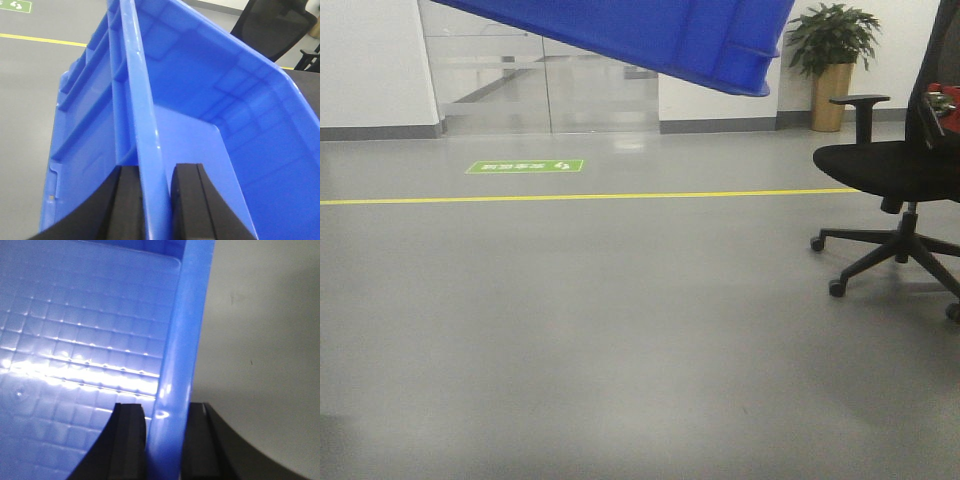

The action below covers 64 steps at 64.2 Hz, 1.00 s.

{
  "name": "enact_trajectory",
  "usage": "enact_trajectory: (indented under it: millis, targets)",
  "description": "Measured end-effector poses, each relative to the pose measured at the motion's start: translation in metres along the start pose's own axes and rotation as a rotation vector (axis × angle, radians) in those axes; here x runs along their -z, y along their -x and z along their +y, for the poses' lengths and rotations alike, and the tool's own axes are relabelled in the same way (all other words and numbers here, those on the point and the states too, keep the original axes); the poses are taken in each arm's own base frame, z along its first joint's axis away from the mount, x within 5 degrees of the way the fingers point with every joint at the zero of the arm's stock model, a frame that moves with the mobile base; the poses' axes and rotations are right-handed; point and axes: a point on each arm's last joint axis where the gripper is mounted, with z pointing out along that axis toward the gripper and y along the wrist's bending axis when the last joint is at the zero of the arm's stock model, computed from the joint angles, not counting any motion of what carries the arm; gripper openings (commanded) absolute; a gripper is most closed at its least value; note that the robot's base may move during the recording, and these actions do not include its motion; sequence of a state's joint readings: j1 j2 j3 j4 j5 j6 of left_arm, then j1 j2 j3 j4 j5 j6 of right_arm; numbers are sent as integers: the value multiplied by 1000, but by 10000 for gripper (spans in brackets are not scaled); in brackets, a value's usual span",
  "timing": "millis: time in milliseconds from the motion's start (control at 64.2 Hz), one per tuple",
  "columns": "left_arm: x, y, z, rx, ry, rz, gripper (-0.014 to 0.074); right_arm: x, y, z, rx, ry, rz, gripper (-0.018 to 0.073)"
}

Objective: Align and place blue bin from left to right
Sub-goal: 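Drive across the floor carrying the bin in both grippers, then drive up to the second rack of blue bins holding the bin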

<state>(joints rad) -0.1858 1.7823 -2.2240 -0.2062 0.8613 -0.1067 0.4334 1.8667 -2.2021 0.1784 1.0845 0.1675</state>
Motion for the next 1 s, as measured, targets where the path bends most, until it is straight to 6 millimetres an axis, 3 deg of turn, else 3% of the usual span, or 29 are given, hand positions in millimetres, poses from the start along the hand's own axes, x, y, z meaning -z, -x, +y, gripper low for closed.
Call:
enact_trajectory:
  millis: [436,996]
  targets:
    - [-6,-2,1,3,1,5,-111,0,0,-1,1,-7,-2,-152]
    - [-52,-18,14,4,17,8,-111,-1,3,-6,6,-28,-22,-152]
